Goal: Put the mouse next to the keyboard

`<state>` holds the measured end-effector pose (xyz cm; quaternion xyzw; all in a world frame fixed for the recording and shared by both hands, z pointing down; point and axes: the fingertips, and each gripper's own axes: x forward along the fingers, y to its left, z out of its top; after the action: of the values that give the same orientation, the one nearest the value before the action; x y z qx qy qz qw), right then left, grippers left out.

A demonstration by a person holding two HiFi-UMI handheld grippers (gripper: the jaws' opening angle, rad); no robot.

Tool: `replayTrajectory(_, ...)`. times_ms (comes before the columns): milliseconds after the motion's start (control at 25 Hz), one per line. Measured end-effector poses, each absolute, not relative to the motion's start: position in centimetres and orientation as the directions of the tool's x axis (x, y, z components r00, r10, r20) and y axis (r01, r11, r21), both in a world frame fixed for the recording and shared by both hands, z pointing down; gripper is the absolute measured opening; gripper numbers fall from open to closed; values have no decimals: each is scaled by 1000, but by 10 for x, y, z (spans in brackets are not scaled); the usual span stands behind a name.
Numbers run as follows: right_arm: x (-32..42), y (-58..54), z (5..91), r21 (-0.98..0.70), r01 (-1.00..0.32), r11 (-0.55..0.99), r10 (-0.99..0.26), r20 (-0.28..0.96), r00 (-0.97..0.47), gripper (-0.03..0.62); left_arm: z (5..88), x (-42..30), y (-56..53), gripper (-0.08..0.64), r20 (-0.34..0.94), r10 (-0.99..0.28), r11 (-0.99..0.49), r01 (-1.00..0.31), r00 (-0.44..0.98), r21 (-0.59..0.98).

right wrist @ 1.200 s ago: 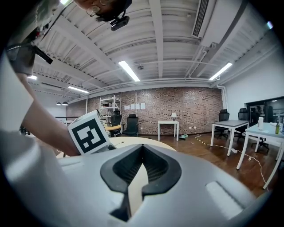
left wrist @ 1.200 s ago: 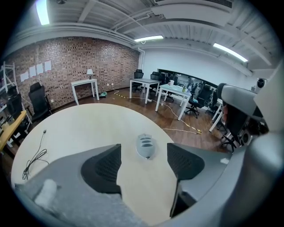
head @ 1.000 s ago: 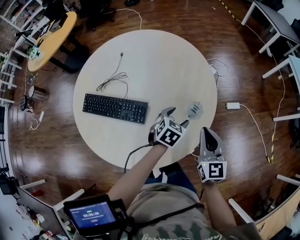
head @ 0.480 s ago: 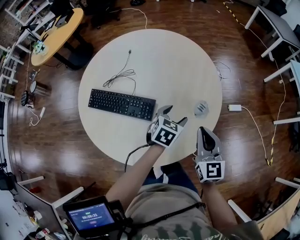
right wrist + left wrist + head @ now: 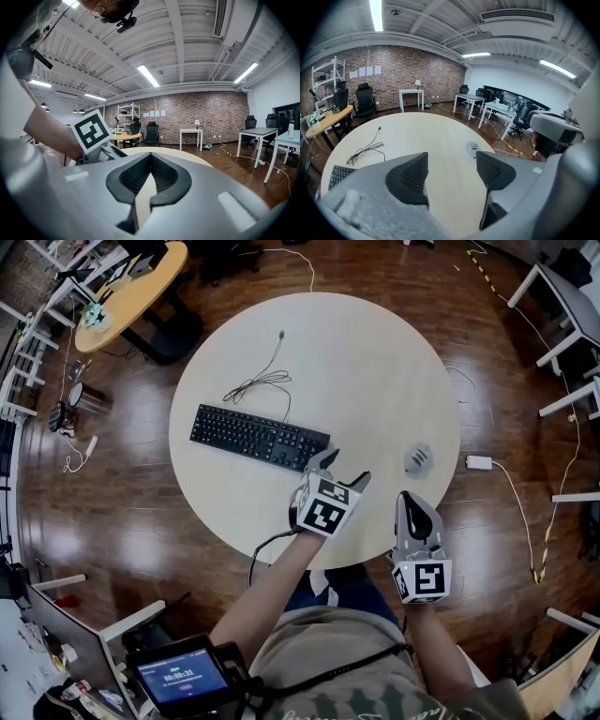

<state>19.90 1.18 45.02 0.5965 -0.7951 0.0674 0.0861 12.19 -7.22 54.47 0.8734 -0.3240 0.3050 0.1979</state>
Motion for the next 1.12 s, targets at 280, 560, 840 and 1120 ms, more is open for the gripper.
replayTrajectory(280, 177, -4, 445, -19, -944, 328, -922, 211, -325, 5, 538, 84, -72, 333, 656, -489, -674, -726, 575, 134)
replayTrajectory(560, 131, -19, 441, -19, -910, 415, -890, 200, -410, 5, 524, 30, -72, 333, 644, -535, -569, -796, 547, 204)
replayTrajectory(840, 91, -25, 439, -3, -870, 492, -849, 216, -481, 5, 516, -19, -73, 333, 630, -595, -507, -841, 499, 188)
replayTrajectory(1120, 40, -39, 428, 12, -844, 536, -825, 221, -520, 5, 507, -92, -82, 333, 618, -645, -433, -881, 449, 189)
